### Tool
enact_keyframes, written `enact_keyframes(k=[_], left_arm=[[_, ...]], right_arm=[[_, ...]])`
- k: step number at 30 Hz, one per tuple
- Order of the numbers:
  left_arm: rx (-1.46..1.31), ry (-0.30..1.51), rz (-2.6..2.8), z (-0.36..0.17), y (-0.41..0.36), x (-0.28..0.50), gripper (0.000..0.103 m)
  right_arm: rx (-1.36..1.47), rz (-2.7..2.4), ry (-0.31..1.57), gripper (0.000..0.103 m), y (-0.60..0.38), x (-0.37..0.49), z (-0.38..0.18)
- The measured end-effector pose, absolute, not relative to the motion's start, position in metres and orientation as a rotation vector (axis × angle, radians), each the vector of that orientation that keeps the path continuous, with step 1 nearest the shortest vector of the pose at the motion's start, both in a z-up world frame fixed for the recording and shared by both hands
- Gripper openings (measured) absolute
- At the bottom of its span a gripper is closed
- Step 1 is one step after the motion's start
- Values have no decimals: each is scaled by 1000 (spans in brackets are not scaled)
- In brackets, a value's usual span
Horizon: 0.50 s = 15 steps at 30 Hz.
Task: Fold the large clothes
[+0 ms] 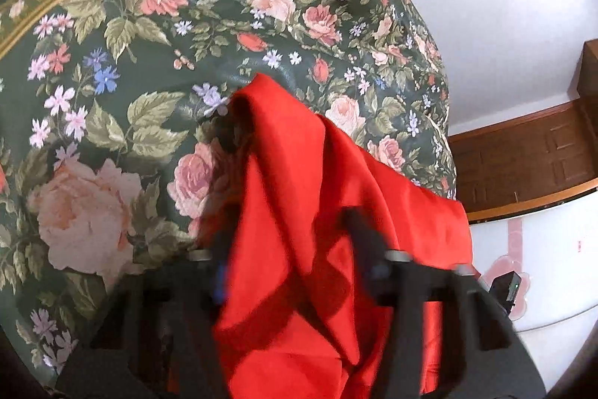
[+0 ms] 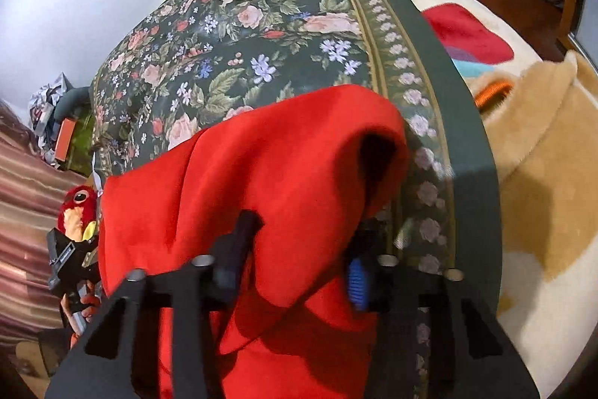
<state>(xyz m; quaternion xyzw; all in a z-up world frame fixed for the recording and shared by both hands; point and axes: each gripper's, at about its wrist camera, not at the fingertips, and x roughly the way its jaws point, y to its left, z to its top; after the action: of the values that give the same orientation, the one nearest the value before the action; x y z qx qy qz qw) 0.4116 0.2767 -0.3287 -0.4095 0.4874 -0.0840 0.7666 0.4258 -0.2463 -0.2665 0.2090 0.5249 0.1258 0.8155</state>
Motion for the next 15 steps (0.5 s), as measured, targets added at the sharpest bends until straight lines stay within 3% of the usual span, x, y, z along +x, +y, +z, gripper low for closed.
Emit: enact_keyframes(k=[1, 3, 15], left_arm=[[-877, 1059, -178, -327, 277, 410, 20], [-830, 1038, -165, -318, 275, 404, 16], [-528, 832, -73, -215, 272, 394, 13]], right_arm=[[431, 266, 1111, 18, -245, 426, -262], [419, 274, 1081, 15, -244, 425, -251], [328, 314, 932, 11, -215, 448, -199]])
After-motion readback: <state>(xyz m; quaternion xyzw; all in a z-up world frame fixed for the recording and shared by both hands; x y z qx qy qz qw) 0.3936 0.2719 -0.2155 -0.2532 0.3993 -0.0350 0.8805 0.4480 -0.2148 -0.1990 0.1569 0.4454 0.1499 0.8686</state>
